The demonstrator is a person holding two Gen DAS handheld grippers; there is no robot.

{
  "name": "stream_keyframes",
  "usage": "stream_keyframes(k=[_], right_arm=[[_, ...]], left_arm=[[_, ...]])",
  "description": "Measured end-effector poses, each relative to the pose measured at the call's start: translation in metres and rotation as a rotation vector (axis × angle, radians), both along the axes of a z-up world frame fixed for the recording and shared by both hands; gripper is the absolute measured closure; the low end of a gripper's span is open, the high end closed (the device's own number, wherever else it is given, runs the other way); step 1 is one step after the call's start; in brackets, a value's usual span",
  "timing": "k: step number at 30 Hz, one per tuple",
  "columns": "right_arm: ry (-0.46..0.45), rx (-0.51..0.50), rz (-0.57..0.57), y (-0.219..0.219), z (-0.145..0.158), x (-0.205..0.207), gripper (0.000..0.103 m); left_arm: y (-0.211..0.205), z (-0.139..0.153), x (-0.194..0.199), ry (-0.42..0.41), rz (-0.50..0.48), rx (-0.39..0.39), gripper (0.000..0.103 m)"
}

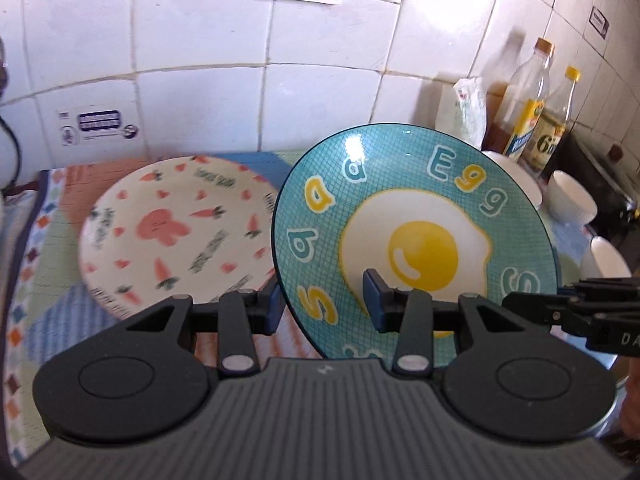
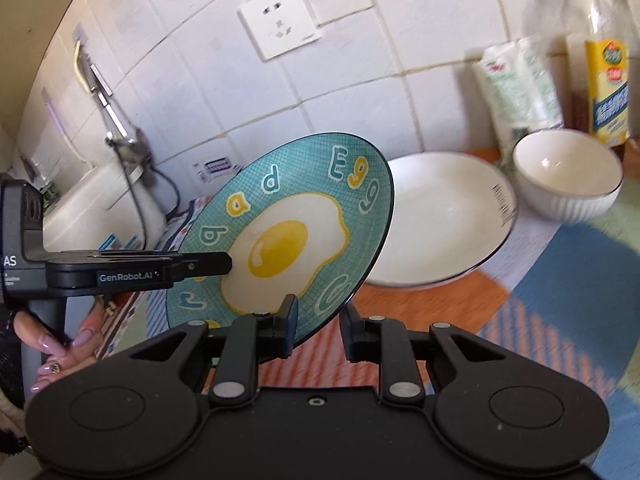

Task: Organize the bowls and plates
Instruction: 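Carry the egg plate onto the white plate and lower it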

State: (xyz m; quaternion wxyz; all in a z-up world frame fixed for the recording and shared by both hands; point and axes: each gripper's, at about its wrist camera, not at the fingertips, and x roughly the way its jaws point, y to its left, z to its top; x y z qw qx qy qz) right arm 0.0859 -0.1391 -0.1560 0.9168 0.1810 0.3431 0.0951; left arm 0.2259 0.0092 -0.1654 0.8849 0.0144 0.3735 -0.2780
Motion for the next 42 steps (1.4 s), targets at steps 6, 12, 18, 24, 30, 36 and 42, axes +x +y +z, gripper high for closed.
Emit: stream_keyframes(k=[6,12,18,24,30,36,42], right_arm=[[-0.015,-0.006,-0.037,-0.029,0.000,0.008,0.076],[0.019,0.001,-0.069,-0.050,-0.010,0.019,0.076],[0.070,0.029,-0.104,-0.067,-0.021,0.028,0.076],[0.117,0.046,-0.111,-0.067,-0.021,0.042,0.076],[0.202,0.028,-0.138,-0.064,-0.020,0.055,0.074],[0.235,0.005,-0.170,-0.067,-0.018,0.065,0.074],[0.261,-0.048,-0.202,-0.064,-0.020,0.070,0.074]], left_arm=[[-0.024,-0.010,0.021,0.047,-0.008,-0.044,0.064],[-0.047,-0.029,0.041,0.145,0.012,-0.066,0.064],[-0.068,-0.034,0.054,0.204,0.007,-0.004,0.064],[-0.073,-0.030,0.065,0.210,0.017,0.041,0.064],[-0.091,-0.023,0.079,0.251,0.014,0.123,0.064],[-0.100,-0.030,0.091,0.318,0.007,0.149,0.064],[-0.105,-0.037,0.096,0.379,0.040,0.139,0.064]])
